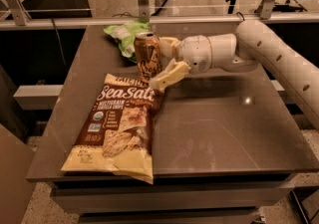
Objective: Move orange can near brown chip bag
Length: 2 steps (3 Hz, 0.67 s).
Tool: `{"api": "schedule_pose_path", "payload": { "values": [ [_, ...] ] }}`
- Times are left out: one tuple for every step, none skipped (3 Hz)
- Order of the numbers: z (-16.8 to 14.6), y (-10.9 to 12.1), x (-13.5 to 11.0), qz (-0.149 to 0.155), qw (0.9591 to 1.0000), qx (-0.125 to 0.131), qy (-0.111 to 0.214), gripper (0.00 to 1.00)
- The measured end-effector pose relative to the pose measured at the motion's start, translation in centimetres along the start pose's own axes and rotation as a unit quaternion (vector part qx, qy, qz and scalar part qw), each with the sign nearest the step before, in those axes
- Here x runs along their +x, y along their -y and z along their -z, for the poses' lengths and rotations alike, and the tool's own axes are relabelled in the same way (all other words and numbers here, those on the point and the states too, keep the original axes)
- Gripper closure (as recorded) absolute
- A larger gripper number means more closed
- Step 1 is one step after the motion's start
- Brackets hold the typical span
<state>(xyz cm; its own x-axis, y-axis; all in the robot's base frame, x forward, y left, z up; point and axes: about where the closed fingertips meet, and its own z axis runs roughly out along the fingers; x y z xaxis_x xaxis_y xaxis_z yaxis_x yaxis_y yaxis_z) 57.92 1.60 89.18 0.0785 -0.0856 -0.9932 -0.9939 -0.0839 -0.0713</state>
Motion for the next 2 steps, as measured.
{"api": "schedule_pose_path", "payload": {
  "values": [
    [0.62,0.21,-0.95,0.023,0.9997,0.002,0.009,0.0],
    [0.62,0.22,-0.97,0.023,0.9997,0.002,0.009,0.0]
  ]
}}
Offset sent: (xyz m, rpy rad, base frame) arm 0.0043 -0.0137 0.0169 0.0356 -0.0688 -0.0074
